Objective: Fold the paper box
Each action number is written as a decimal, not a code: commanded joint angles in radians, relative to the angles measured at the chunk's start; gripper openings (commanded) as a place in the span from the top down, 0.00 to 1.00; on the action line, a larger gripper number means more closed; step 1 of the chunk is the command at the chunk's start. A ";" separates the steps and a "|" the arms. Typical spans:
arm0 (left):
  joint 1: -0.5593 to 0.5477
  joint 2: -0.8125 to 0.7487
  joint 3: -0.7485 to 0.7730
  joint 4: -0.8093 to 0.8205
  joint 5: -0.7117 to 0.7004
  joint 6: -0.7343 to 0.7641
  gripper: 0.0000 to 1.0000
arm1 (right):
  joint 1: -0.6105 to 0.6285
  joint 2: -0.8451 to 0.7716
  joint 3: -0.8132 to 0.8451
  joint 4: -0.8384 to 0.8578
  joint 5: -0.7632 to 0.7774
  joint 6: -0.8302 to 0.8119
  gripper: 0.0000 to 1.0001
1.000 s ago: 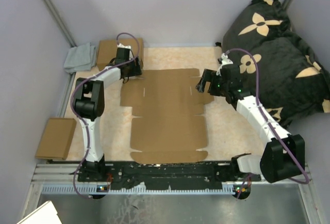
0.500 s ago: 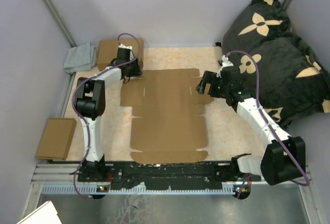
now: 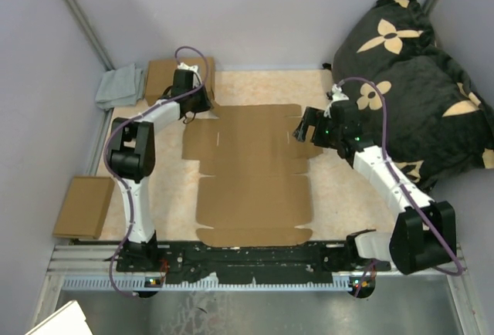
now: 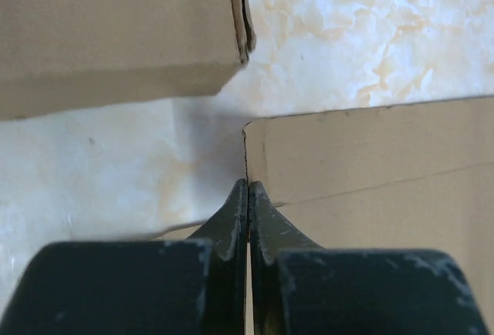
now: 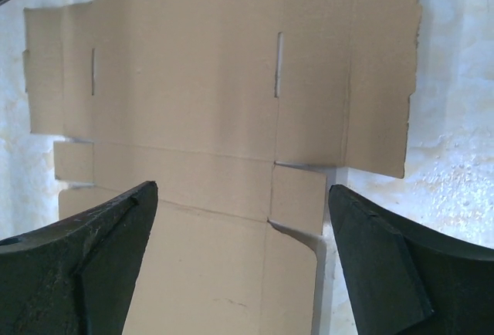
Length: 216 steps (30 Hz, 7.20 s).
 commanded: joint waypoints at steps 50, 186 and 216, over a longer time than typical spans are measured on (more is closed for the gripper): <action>-0.035 -0.163 -0.113 -0.166 -0.019 0.099 1.00 | 0.007 1.039 0.969 -0.353 -0.030 -0.140 0.18; -0.118 0.088 -0.011 -0.259 0.200 -0.115 0.68 | 0.103 1.004 1.009 -0.241 -0.063 -0.094 0.70; -0.118 0.099 -0.008 -0.283 0.182 -0.128 0.68 | -0.006 0.827 0.701 -0.143 -0.005 -0.067 0.55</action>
